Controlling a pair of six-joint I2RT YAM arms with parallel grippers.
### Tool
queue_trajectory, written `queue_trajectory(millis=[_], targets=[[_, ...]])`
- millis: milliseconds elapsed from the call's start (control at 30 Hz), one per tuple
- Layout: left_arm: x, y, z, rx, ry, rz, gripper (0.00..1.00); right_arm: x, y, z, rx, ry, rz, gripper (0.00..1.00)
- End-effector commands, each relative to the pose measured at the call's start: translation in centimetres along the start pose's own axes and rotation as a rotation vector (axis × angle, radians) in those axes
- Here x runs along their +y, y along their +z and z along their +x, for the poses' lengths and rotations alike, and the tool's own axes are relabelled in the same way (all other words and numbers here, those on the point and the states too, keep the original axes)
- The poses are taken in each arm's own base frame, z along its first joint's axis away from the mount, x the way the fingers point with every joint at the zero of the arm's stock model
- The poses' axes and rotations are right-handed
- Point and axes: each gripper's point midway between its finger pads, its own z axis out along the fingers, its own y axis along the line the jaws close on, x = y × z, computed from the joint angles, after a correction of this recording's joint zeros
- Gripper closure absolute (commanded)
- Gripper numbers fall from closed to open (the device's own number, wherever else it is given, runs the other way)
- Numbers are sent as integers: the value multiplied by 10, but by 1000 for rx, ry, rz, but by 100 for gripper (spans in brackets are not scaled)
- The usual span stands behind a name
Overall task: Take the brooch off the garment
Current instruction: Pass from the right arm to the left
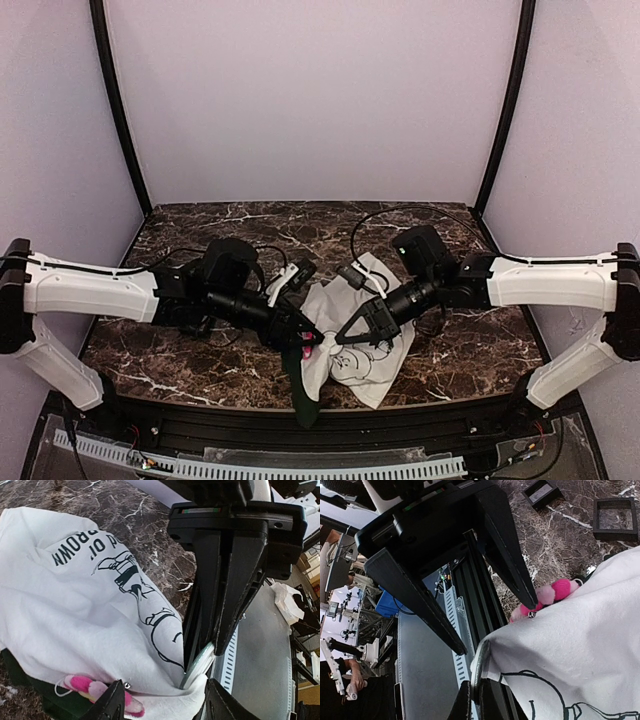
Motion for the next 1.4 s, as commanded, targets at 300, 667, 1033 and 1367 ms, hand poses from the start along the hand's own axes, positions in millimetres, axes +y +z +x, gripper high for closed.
queue_trajectory(millis=[300, 667, 1033, 1367], targets=[[-29, 7, -18, -39, 34, 180, 55, 22, -3, -5, 14, -69, -110, 100], [-37, 11, -16, -35, 7, 251, 87, 19, -3, -8, -7, -72, -99, 100], [-26, 4, -20, -127, -23, 188, 99, -13, -47, -44, -317, -35, 147, 25], [-8, -17, -50, -351, -58, 64, 99, -24, -84, -60, -647, 45, 234, 14]])
